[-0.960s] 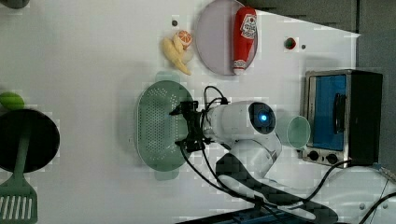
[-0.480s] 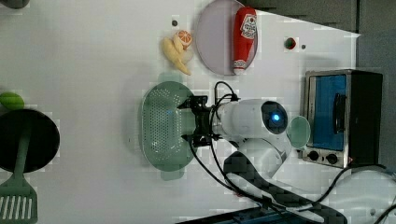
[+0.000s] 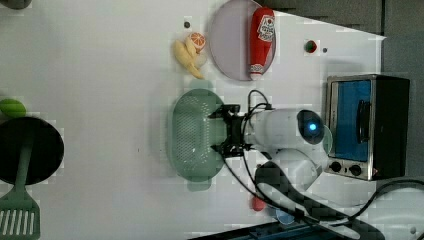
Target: Drag strainer left to right.
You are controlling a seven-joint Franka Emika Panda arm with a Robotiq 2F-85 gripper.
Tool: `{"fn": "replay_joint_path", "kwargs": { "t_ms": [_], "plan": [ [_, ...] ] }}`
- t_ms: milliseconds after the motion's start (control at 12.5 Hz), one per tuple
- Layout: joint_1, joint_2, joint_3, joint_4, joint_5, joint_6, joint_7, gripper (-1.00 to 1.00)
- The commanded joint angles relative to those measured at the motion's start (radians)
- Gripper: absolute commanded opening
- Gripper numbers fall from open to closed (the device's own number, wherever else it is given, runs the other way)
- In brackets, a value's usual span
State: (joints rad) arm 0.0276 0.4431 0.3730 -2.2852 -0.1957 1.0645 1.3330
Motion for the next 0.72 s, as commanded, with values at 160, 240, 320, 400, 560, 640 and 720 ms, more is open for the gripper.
{"fn": "replay_joint_path", "kwargs": {
  "t_ms": [160,240,320,400,560,640,720],
  "plan": [
    [-0.058,-0.027,-0.04,-0.033,-0.01,0.001,-0.095,1.0],
    [-0.065,-0.034,-0.053,-0.04,-0.01,0.001,-0.116,1.0],
    [-0.069,-0.042,-0.068,-0.047,-0.01,0.0,-0.143,1.0],
    [-0.072,-0.049,-0.085,-0.054,-0.01,0.001,-0.169,1.0],
    [-0.077,-0.063,-0.122,-0.064,-0.01,0.001,-0.21,1.0],
    [-0.079,-0.068,-0.141,-0.066,-0.01,0.001,-0.227,1.0],
    [-0.079,-0.071,-0.16,-0.066,-0.01,0.001,-0.236,1.0]
  ]
}}
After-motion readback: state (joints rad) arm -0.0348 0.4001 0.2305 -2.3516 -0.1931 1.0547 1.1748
